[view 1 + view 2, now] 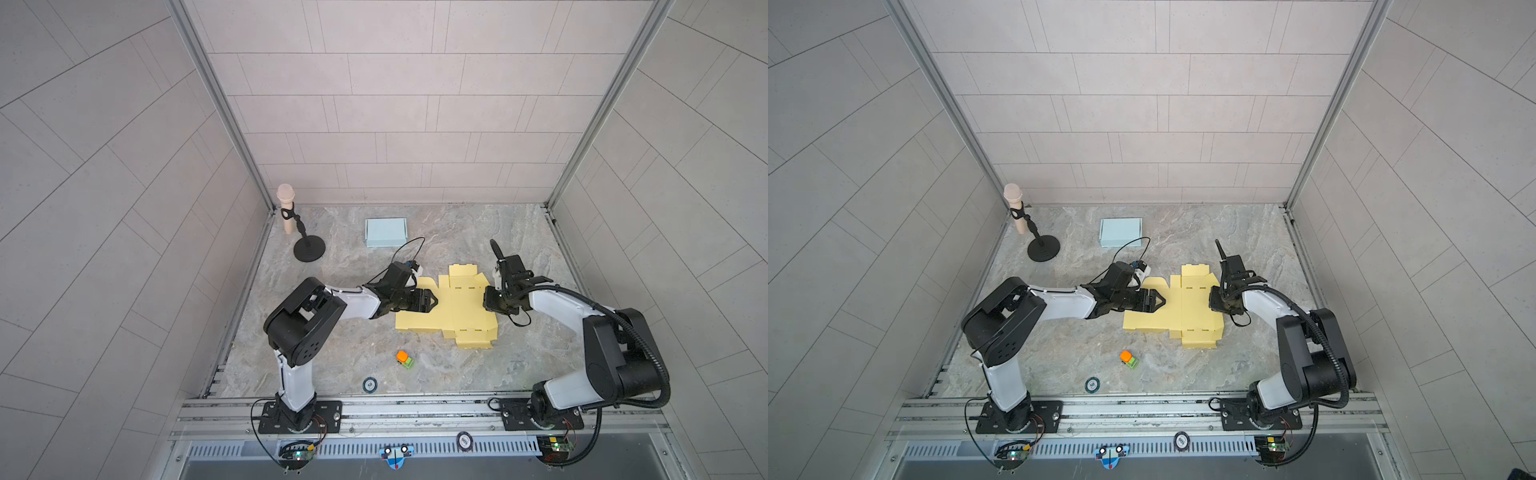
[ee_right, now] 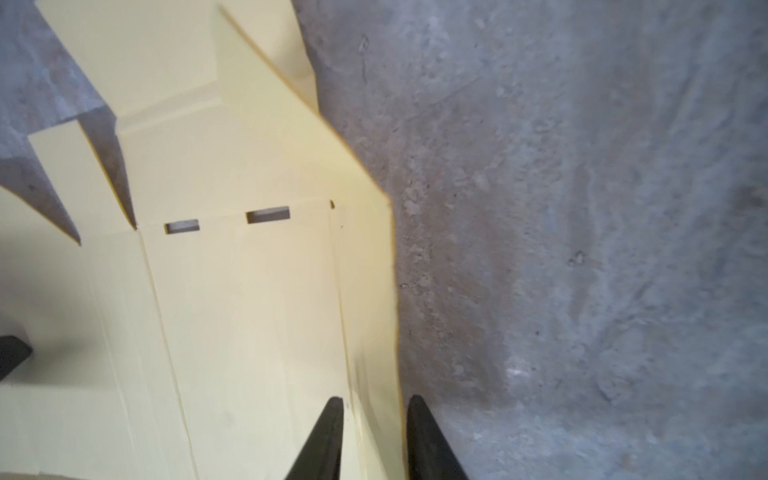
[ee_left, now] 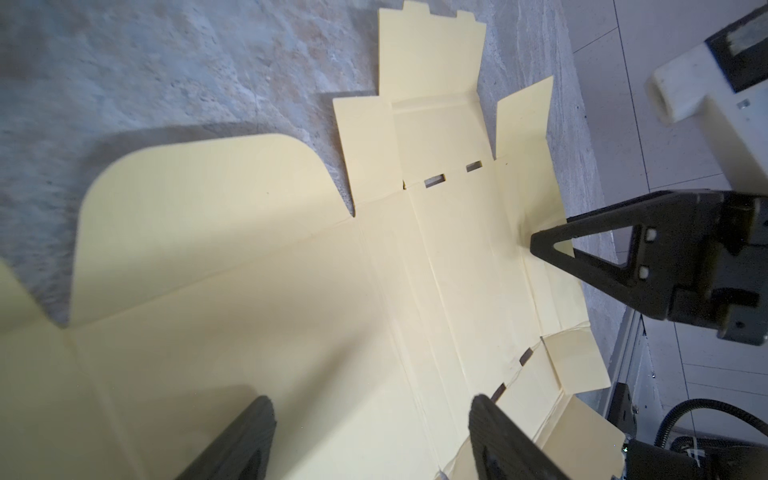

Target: Fold the paper box

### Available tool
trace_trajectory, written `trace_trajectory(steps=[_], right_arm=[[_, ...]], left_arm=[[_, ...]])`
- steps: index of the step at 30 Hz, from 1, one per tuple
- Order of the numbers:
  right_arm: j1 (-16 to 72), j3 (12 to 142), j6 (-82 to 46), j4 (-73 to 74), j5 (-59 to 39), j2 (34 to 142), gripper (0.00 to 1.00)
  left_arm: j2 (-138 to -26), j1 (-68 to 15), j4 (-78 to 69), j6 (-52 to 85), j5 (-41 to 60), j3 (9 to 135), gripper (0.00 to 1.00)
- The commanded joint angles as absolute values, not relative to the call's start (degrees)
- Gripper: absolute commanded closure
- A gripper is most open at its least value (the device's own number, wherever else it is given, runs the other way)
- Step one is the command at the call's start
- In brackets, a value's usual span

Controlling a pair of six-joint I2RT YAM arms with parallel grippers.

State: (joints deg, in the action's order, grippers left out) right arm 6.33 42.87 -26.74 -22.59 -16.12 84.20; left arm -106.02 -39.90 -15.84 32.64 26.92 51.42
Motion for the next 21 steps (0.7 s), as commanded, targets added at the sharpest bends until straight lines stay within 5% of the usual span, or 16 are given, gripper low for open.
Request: trace_trajectory(steps=[1,12,21], right_arm=[[4.70,41.96,-24.52,-23.15,-21.34,83.41,0.68],[4.04,41.34,-23.15,-21.65,-24.11,85.36,0.85],[4.26,43.60,-17.93,-28.16,-19.90,76.74,0.92]], left_arm=[[-106.00,-40.16,-11.95,33.49,26.36,48.96,0.22],[-106.26,-40.16,-13.42,34.69,27.25,48.17,0.22],[-105.19,-40.17,-14.25,35.60,27.60,47.96,0.24]])
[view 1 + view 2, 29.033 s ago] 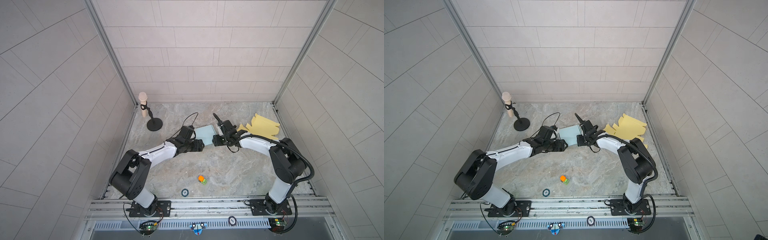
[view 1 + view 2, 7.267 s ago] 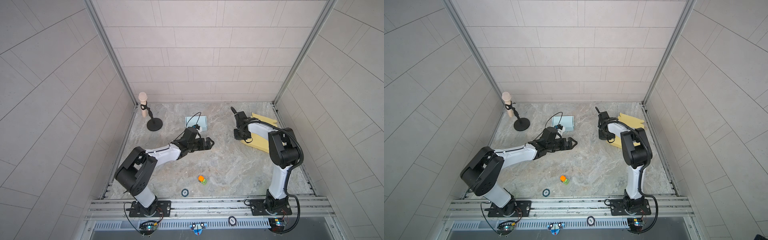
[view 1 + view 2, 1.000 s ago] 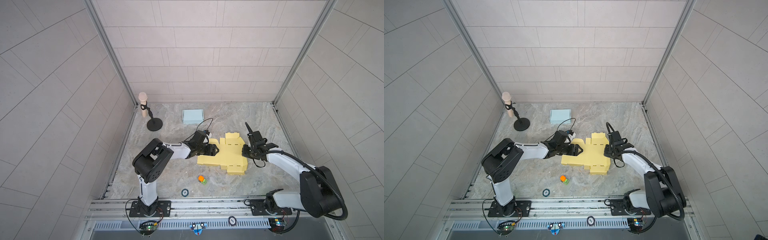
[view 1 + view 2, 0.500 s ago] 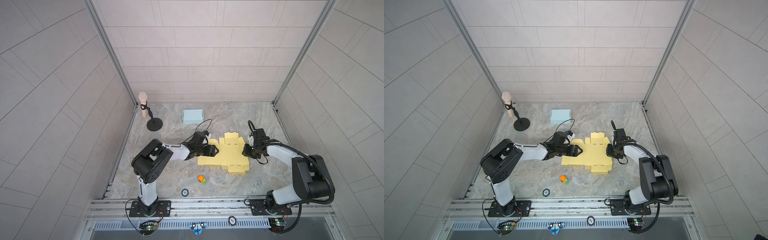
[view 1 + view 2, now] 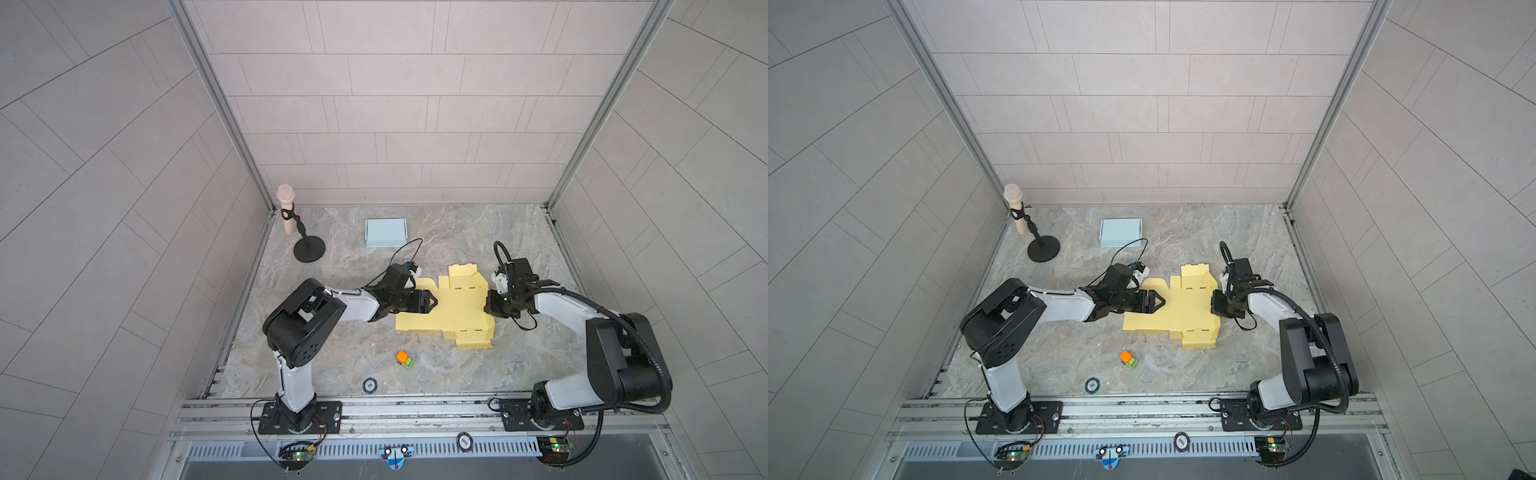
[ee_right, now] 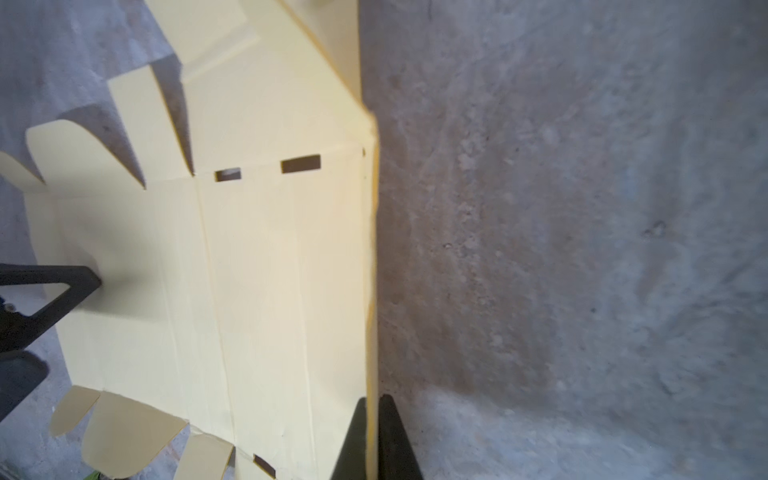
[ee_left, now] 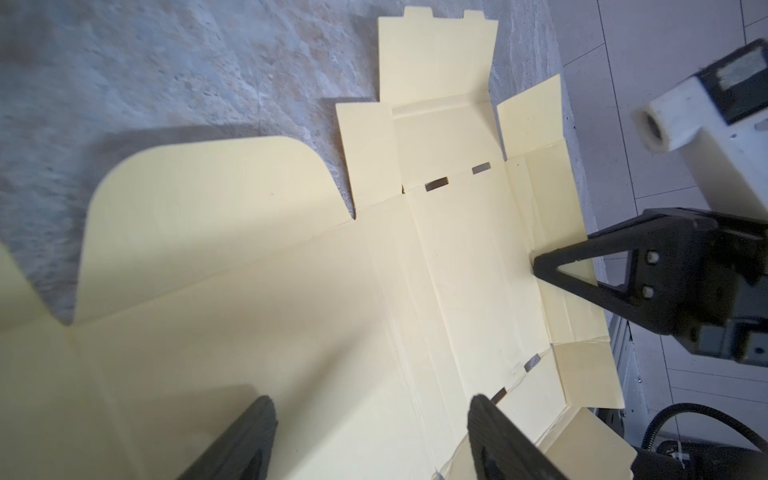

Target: Fold the paper box

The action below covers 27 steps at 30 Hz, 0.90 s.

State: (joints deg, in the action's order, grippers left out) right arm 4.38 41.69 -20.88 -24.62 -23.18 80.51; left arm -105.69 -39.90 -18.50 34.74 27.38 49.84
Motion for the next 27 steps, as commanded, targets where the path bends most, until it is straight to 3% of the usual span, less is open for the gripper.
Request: trace_trajectory(steps=[1,9,17,23,27], right_arm=[[4.30,43.94,-17.30,-29.36,-18.88,75.64,0.93],[6.39,46.62,-11.72,-35.14,-16.27,69.18,0.94],[12.68,51.81,-11.38,-39.80,-9.38,68.14,0.95],[15.23,53.73,-10.95,-39.96,-9.03,69.36,0.96],[16.83,54.56,-10.05,-39.84,-8.44,70.07,0.97]], left_arm=[[-104.73,-40.17,-14.38,35.60,27.60,47.86,0.24],[-99.17,-40.15,-15.79,35.18,28.82,47.30,0.30],[-99.43,-40.06,-18.50,37.22,30.87,47.97,0.45],[-100.28,-36.27,-19.42,38.36,31.00,51.04,0.75],[-103.39,-33.78,-18.51,38.92,31.67,55.68,0.88]])
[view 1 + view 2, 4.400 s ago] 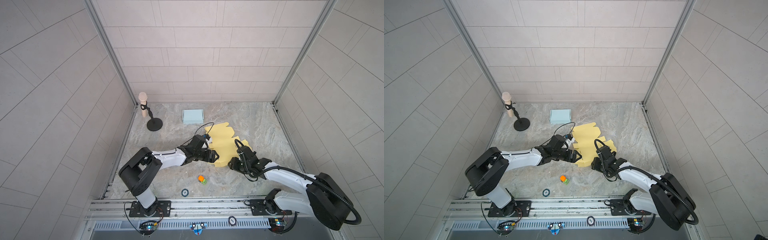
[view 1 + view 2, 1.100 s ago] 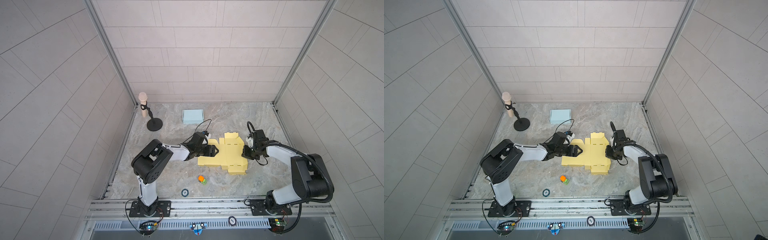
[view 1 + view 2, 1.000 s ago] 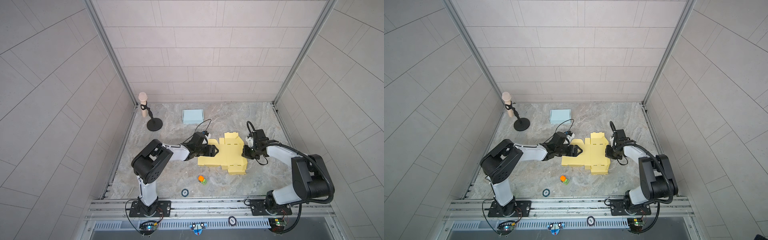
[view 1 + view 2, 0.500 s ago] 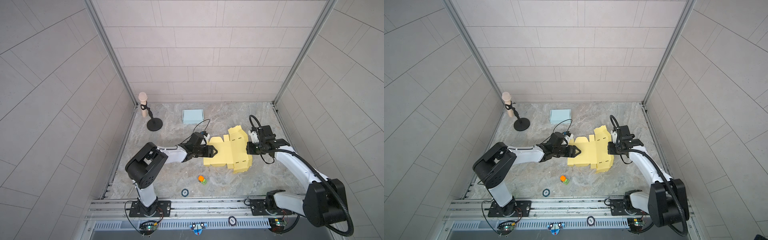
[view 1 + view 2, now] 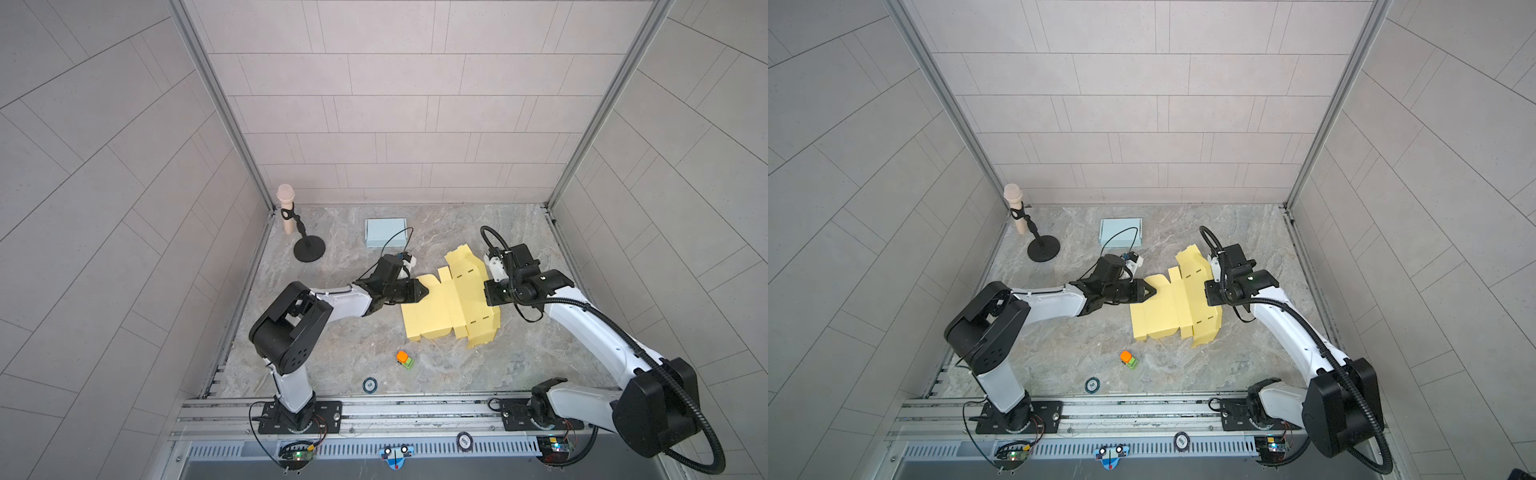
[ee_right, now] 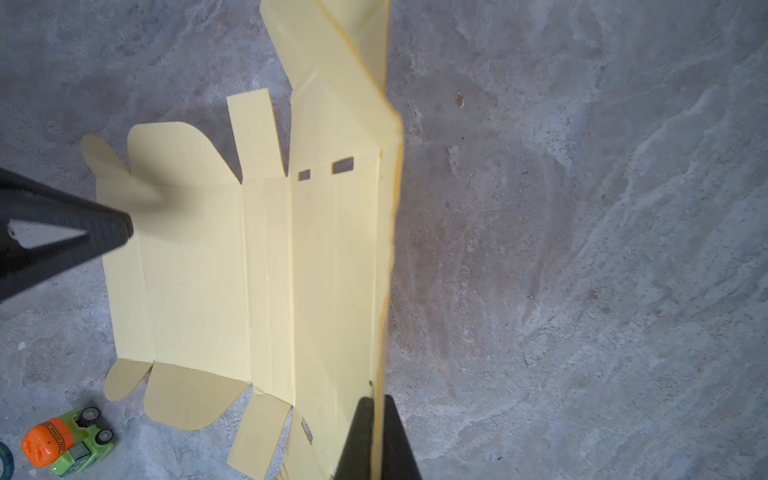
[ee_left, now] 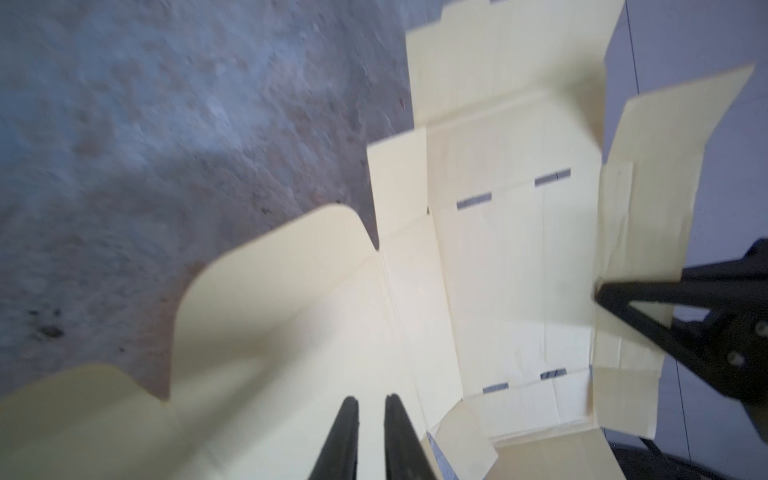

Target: Fold the paper box

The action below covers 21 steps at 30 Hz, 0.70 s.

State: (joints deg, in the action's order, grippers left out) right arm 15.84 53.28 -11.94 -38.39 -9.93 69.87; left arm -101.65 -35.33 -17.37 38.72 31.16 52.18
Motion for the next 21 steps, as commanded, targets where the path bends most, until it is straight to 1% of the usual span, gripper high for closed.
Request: trace_trajectory(steps=[1,5,10,14,21], right_arm=[[17.04,54.62,-9.81,-39.62,-8.39,70.22,0.98],[17.23,55.40,-8.34,-38.86,-8.04,70.55,0.99],[17.31,57.08,-6.97,-37.93,-9.58,72.46,1.00],[17.31,57.58,-6.41,-36.74,-10.97,73.60,1.00],[17.84,58.52,-5.96,-36.34,-11.03,75.06,1.00]], left_arm=[[-104.40,-33.54,-18.22,38.96,32.09,56.98,0.90],[-108.16,-32.61,-18.88,41.05,32.48,61.15,0.94],[-109.74,-32.37,-20.91,42.56,33.61,65.46,0.94],[-108.96,-33.18,-19.28,42.03,33.32,69.02,0.93],[-112.51,-35.07,-18.91,44.38,34.44,76.66,0.92]])
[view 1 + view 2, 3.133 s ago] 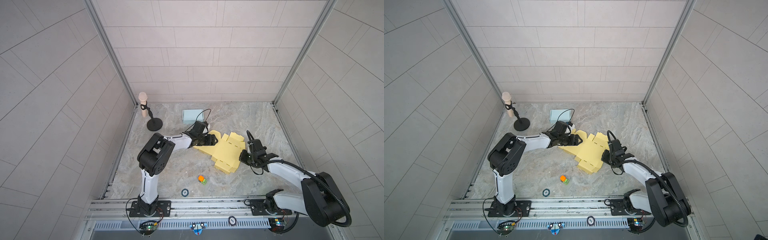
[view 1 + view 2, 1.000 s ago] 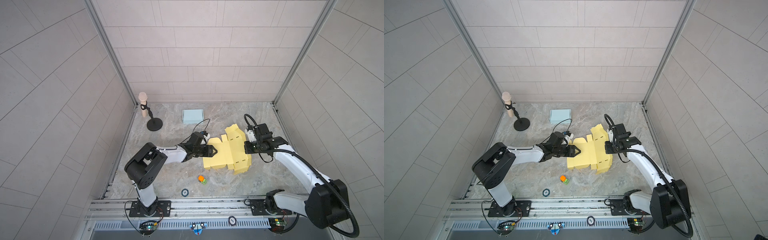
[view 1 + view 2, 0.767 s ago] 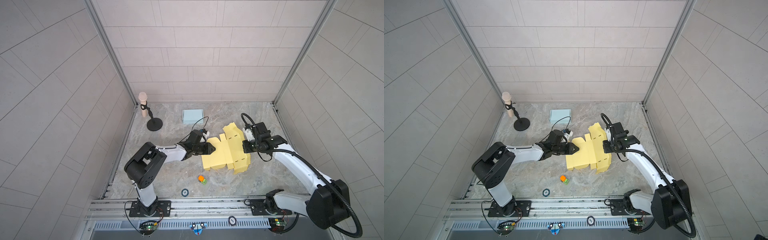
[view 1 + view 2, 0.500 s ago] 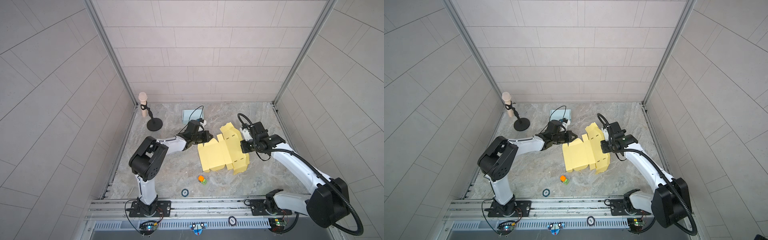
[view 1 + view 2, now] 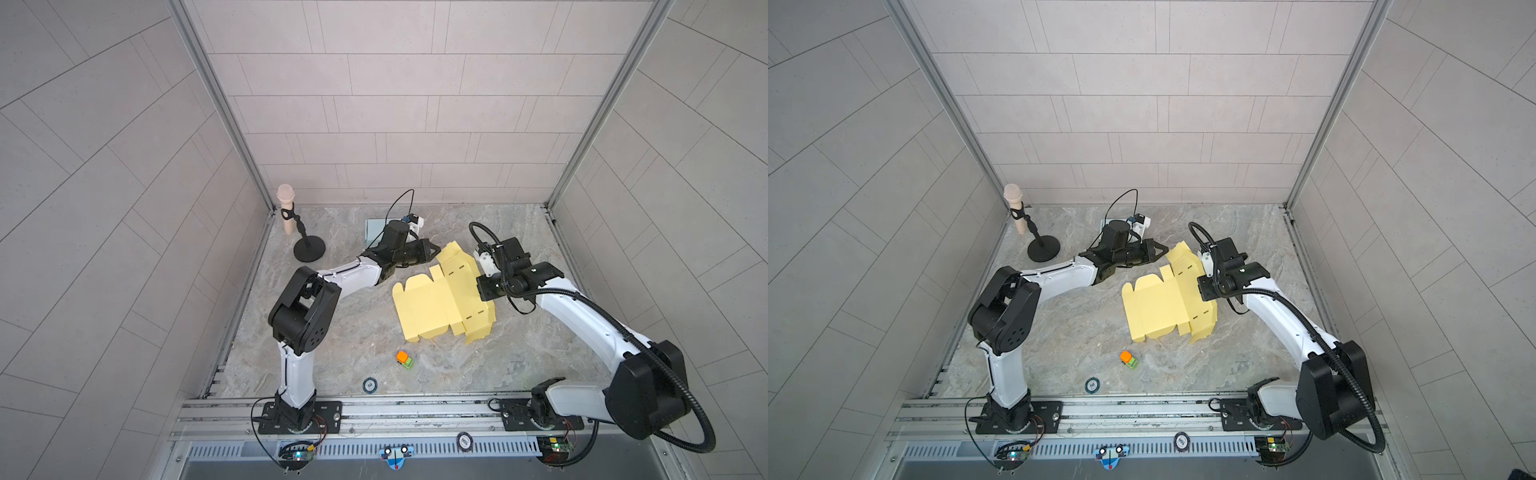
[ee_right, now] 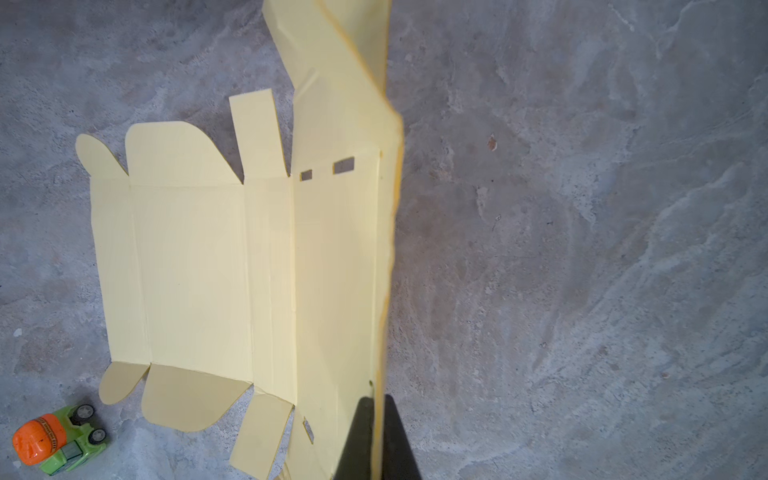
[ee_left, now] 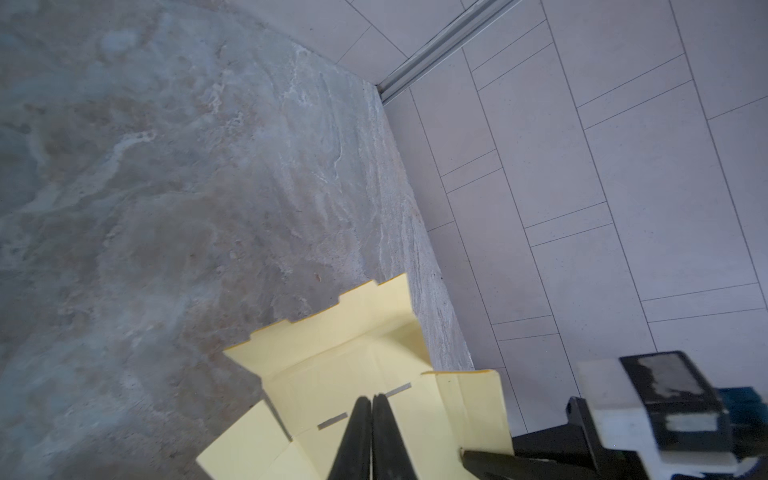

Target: Fold the paper box

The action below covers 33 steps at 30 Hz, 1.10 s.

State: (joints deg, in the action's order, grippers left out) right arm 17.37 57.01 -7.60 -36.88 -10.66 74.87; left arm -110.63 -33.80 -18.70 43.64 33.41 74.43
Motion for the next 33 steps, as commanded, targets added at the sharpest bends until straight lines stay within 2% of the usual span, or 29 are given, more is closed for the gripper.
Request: trace_trajectory(steps=[1,17,24,33], right_arm=[[18.06,58.64,-5.87,-36.39,-10.99,75.07,1.00],[19.78,57.75,-4.66,-35.62,-11.11,73.22,1.00],[19.78,57.44,-4.64,-35.37,-11.73,72.59,1.00],[20.73,56.80,-5.11,-34.73,-11.95,71.71,1.00]], left_arm=[[-112.80,-35.57,-18.85,44.45,34.42,77.31,0.91],[-108.97,-39.10,-18.57,42.87,34.38,74.22,0.90],[-105.47,-36.17,-22.00,45.34,34.11,69.39,0.89],[-109.62,-35.51,-16.54,44.62,31.47,78.53,0.90]])
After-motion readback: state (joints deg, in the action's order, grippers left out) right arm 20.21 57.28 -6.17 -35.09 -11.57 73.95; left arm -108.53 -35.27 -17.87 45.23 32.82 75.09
